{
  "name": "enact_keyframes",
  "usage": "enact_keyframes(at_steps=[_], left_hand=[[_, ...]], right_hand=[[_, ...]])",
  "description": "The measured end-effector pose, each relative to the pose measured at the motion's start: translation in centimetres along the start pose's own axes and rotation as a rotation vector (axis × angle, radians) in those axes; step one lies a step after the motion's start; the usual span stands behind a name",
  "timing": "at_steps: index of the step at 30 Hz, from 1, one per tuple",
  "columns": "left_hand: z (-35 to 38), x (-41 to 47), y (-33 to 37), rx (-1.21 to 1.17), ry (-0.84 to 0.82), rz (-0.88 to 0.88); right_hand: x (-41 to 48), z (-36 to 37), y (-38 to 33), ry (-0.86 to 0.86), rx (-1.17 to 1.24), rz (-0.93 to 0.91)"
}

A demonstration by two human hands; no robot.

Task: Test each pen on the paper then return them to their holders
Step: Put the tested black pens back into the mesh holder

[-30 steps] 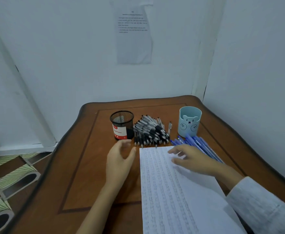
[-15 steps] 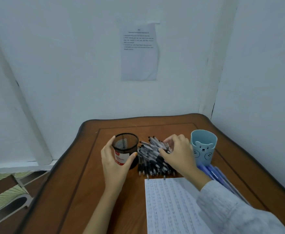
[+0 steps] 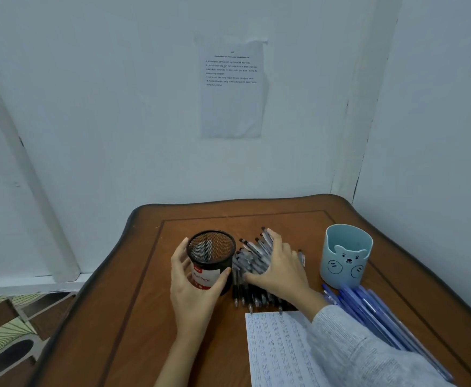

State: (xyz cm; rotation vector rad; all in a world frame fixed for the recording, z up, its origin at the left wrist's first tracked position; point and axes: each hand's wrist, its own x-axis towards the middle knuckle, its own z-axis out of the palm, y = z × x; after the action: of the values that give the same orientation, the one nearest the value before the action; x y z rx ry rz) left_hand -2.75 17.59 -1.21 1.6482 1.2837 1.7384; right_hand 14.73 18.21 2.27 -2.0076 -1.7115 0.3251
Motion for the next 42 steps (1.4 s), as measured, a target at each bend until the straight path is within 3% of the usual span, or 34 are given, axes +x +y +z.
enact_keyframes(at_steps=[8, 25, 38, 42], left_hand=[[-0.1, -0.2, 0.0, -0.025, 0.0, 0.021], [-0.6, -0.8, 0.9, -0.06, 0.005, 0.017], [-2.7, -5.5, 5.0, -0.096, 0.006, 0.002], [-2.7, -6.6, 5.7, -0.115, -0.025, -0.04]], right_hand=[[-0.1, 0.3, 0.0, 0.021, 0.108, 0.066], [-1.8, -1.0, 0.8, 0.098, 0.39, 0.015], [-5.3, -3.6, 2.0, 0.025, 0.554, 0.044], [-6.6, -4.9, 1.5, 0.021, 0.675, -0.041]])
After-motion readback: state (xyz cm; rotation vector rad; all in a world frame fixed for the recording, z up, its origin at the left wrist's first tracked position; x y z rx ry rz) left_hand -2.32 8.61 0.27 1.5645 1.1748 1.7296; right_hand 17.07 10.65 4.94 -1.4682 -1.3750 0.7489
